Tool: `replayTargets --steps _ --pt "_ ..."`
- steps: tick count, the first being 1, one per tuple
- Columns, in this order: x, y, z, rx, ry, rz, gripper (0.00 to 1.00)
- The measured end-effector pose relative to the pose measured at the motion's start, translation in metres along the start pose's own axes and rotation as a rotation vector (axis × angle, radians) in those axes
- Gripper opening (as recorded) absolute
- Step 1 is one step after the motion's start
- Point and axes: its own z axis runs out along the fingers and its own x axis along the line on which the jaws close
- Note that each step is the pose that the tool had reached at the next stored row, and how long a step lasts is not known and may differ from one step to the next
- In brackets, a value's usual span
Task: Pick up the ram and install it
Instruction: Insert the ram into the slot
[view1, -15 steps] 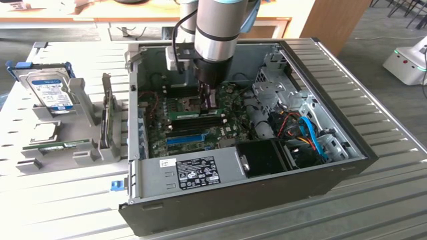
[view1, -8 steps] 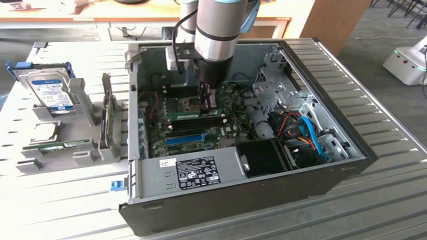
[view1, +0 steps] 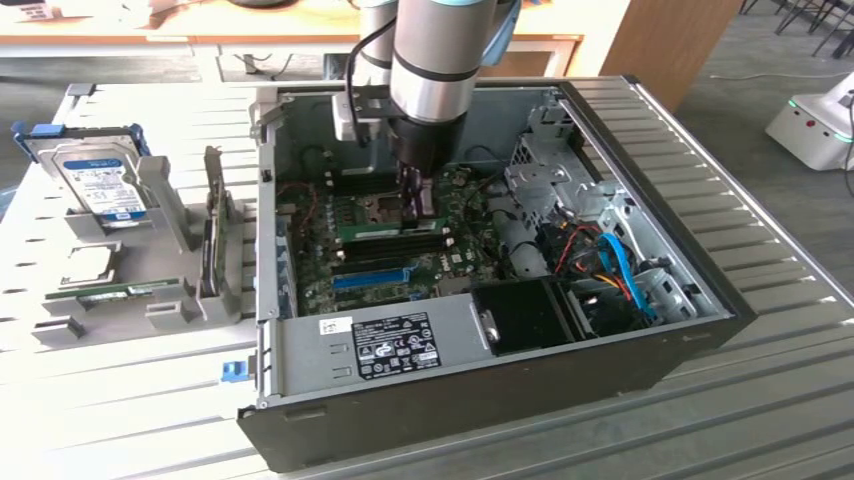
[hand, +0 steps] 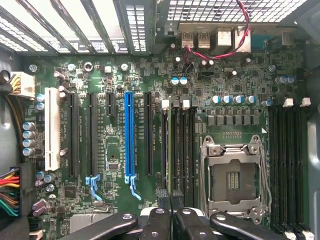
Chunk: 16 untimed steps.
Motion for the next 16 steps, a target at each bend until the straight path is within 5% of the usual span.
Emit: replayTargets --steps 7,16 --pt "-0.0002 -0.0081 -0.0002 0.0000 -0.0001 0.000 0.12" --pt "-0.0001 -0.0083 0.0031 0.0000 -0.0001 0.000 0.12"
